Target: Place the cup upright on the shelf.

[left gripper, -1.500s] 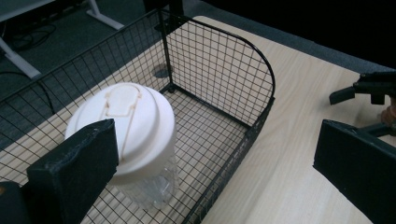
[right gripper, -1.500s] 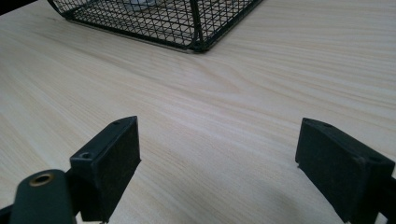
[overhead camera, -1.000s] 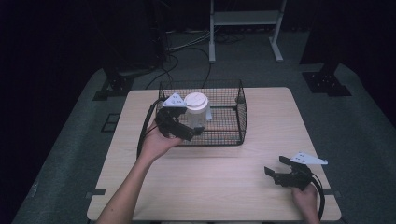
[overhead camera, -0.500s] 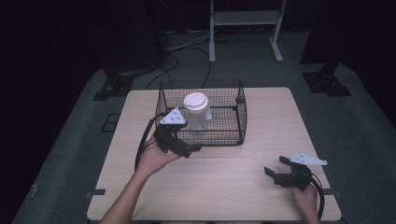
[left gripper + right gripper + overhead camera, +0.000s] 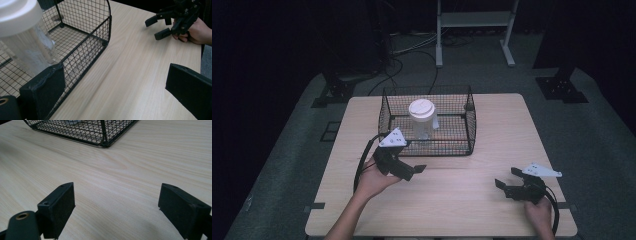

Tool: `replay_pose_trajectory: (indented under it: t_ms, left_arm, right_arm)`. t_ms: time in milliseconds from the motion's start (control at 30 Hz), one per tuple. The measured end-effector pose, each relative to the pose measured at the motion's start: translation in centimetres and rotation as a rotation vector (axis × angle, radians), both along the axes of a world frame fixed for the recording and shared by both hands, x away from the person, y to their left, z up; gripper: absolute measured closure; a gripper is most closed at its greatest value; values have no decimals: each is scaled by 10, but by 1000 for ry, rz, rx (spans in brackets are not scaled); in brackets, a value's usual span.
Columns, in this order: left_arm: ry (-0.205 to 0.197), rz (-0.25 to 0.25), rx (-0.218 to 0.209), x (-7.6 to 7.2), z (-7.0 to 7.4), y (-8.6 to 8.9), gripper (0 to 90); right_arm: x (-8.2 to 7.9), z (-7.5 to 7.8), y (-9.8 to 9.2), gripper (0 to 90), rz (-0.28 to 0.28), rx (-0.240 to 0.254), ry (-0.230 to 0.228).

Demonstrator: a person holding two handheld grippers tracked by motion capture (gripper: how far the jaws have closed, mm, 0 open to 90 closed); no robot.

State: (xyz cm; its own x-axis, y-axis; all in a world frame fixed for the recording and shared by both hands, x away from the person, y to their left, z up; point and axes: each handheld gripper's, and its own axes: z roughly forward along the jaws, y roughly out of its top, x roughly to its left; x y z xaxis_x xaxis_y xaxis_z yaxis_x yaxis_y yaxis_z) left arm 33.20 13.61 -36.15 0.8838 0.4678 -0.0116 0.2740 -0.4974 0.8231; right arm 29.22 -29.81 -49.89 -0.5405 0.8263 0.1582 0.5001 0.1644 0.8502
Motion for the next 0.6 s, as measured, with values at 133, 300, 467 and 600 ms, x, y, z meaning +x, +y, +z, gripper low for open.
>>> replay_pose_trajectory:
  t_ms: [133,300,467,600]
  left_arm:
    - [4,7,-3,-4,-5,6,17]
    - [-1,22,-20,-11,-17,16,14]
    - [1,44,-22,-15,-27,25,12]
    - [7,44,-34,-17,-32,31,13]
  right_arm:
    - [0,0,0,129,-1,-1,2]
    - [0,0,0,129,-2,-2,3]
    - [0,0,0,129,-4,-4,2]
    - [0,0,0,129,-6,-4,2]
